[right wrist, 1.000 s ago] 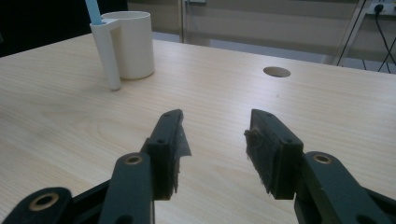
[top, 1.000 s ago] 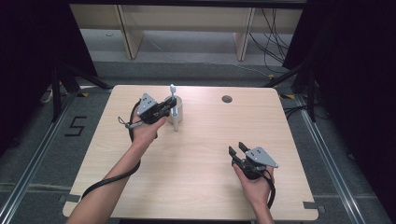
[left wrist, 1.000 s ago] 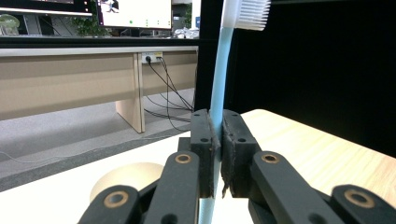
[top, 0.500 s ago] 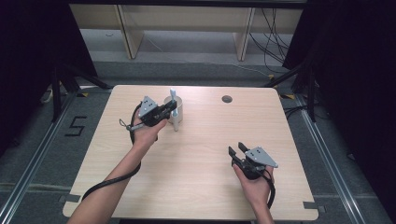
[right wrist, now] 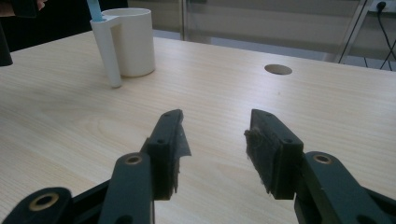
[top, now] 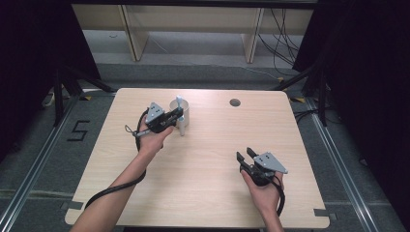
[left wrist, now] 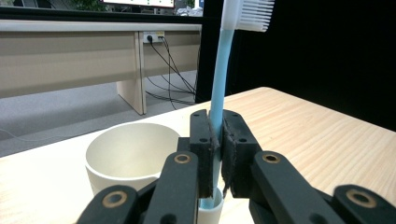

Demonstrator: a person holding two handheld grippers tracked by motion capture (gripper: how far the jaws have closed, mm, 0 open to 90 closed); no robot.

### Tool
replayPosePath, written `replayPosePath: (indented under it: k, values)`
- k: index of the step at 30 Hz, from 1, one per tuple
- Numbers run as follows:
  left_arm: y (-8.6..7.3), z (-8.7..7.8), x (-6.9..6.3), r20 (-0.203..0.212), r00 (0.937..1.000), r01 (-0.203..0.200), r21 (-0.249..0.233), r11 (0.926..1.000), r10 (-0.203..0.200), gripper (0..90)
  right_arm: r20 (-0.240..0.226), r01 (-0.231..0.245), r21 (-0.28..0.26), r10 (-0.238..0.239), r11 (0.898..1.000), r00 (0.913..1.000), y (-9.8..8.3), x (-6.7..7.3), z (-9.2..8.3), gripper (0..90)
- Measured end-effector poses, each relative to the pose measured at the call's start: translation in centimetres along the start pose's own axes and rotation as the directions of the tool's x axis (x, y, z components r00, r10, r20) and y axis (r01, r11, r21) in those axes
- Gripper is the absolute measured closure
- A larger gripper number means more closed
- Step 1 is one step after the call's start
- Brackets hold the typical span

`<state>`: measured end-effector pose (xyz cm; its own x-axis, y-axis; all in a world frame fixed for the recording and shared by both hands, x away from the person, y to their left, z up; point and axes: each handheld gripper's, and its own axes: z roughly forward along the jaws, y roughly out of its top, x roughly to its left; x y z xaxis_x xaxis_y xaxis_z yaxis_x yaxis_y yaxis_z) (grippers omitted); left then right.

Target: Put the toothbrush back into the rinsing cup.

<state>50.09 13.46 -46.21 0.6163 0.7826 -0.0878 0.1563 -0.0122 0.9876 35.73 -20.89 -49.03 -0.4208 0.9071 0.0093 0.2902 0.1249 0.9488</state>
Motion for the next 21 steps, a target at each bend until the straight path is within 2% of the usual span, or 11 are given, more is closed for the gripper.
replayPosePath:
  k: [13,17,18,19,21]
  values:
    - [-0.66,0.07,0.25,-0.001,0.9999,0.012,0.029,0.9995,-0.012,82.3,-0.006,-0.003,-0.007,0.003,1.000,1.0000,-0.04,0.02,0.10,55.3]
    - [-0.67,0.03,0.24,0.000,0.9998,0.017,0.033,0.9993,-0.017,80.3,0.002,0.019,-0.009,-0.019,1.000,0.9998,-0.04,-0.10,0.10,55.3]
    - [-0.69,0.01,0.25,-0.001,0.9998,0.020,0.034,0.9992,-0.020,78.7,0.010,0.014,0.000,-0.014,1.000,0.9999,-0.05,-0.01,0.03,55.3]
    - [-0.72,-0.01,0.26,-0.001,0.9997,0.023,0.035,0.9991,-0.023,77.6,0.006,-0.033,0.015,0.033,0.999,0.9994,-0.09,0.33,-0.06,55.3]
    - [-0.75,-0.08,0.28,-0.001,0.9997,0.026,0.045,0.9987,-0.026,73.1,-0.001,-0.029,0.008,0.029,1.000,0.9996,-0.13,0.32,0.05,55.3]
